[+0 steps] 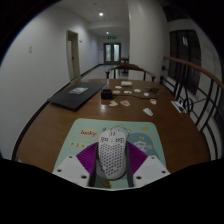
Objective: Arrange mouse
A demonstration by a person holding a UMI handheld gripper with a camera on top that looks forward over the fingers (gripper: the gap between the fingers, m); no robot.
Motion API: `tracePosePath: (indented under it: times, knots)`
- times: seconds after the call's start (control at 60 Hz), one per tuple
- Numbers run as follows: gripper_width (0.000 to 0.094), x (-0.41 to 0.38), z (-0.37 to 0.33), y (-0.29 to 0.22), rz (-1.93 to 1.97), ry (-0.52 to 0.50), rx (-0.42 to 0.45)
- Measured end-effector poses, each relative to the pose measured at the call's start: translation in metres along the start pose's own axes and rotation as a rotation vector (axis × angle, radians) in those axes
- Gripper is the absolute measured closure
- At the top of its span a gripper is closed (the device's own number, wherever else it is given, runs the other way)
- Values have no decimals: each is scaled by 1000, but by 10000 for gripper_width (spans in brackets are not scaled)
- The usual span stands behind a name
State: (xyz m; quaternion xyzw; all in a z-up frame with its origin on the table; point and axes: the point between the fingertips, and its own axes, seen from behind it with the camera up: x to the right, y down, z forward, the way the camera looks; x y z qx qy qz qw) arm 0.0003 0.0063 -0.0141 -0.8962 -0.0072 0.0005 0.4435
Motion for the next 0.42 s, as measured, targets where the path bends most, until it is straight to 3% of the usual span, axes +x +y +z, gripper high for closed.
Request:
tracePosePath:
  times: [0.067,0.133,0.25,0.417]
  knots:
    - [413,-2,-2,2,4,-30,-27]
    - [286,0,-13,8,-13,-59,-57]
    - [125,5,-56,11,-33,-121,-33]
    - [92,29,-117,26,1,-163,4]
